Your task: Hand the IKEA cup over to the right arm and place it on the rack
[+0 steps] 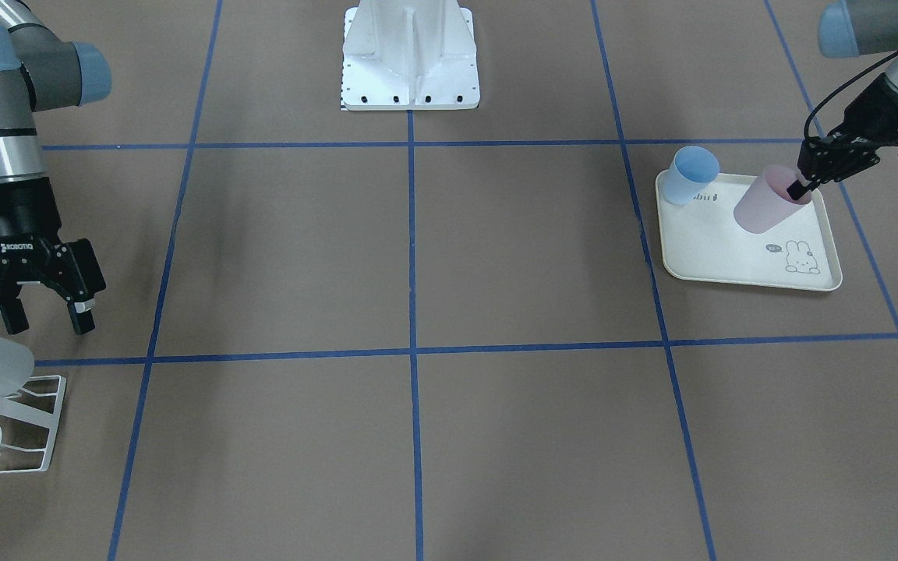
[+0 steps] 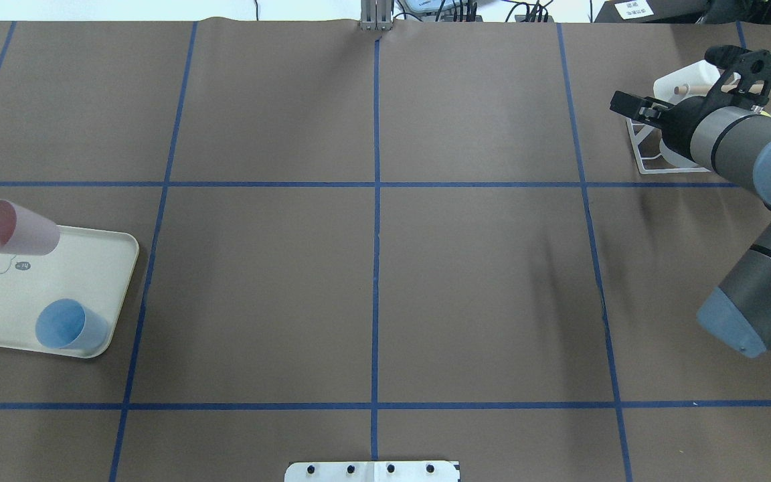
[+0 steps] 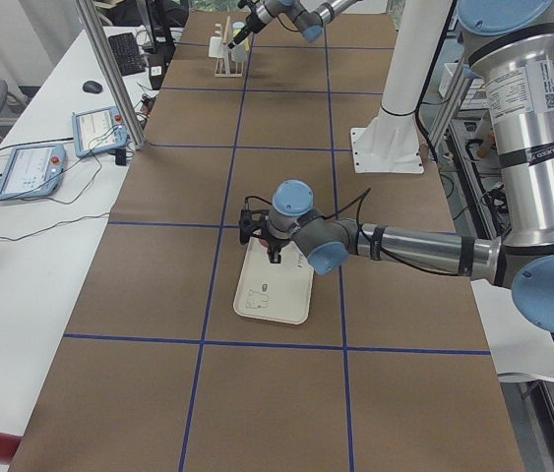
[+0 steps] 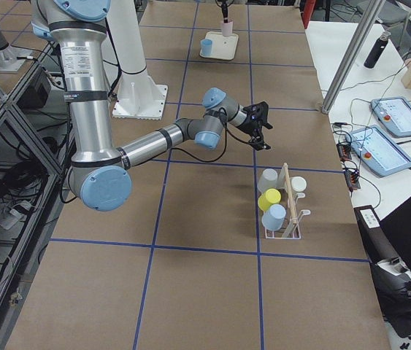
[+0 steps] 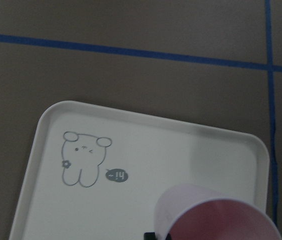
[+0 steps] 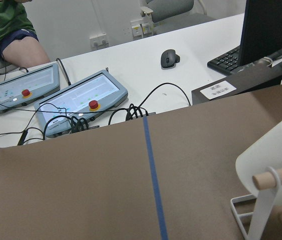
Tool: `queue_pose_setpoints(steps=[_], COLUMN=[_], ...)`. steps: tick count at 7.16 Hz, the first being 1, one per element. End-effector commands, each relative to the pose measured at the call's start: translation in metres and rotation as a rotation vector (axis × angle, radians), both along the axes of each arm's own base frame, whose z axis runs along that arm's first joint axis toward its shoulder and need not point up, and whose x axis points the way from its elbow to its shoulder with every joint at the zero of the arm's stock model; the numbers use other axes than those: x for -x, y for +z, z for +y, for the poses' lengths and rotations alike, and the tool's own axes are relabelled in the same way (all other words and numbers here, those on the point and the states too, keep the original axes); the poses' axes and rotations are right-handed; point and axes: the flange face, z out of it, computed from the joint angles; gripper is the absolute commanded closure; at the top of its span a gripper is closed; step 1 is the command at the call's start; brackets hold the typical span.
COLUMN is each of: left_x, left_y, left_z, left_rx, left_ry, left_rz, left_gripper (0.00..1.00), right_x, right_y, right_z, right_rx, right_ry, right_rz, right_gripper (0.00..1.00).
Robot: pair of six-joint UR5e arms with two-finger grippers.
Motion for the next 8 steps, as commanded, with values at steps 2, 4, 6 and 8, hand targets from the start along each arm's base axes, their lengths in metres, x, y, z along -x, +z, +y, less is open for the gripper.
queue_pose_setpoints(steps=[2, 4, 6, 8], left_x=[-0.034, -0.086, -0.153, -0.189], left_y=[-0.128, -0.224, -0.307, -0.304], left_z=[-0.061, -0.071, -0.067, -0.053], left_rx=[0.128, 0.247, 0.245, 0.256], left_ry=[-0.13, -0.126, -0.195, -0.226], left_rz=[0.235, 0.395, 0.543, 0.801], left_gripper=[1.0, 1.0, 1.0, 1.0], right_x=[0.025, 0.017, 0.012, 0.018], right_y=[-0.058, -0.101, -0.153, -0.191], right_z=[0.045, 0.072, 0.092, 0.092], right_rx=[0.044, 0.116, 0.201, 0.264], right_ry=[-0.068, -0.165, -0.234, -0.246], right_rz=[-0.24, -0.432, -0.638, -0.828], right_gripper=[0.0, 0.0, 0.0, 0.0])
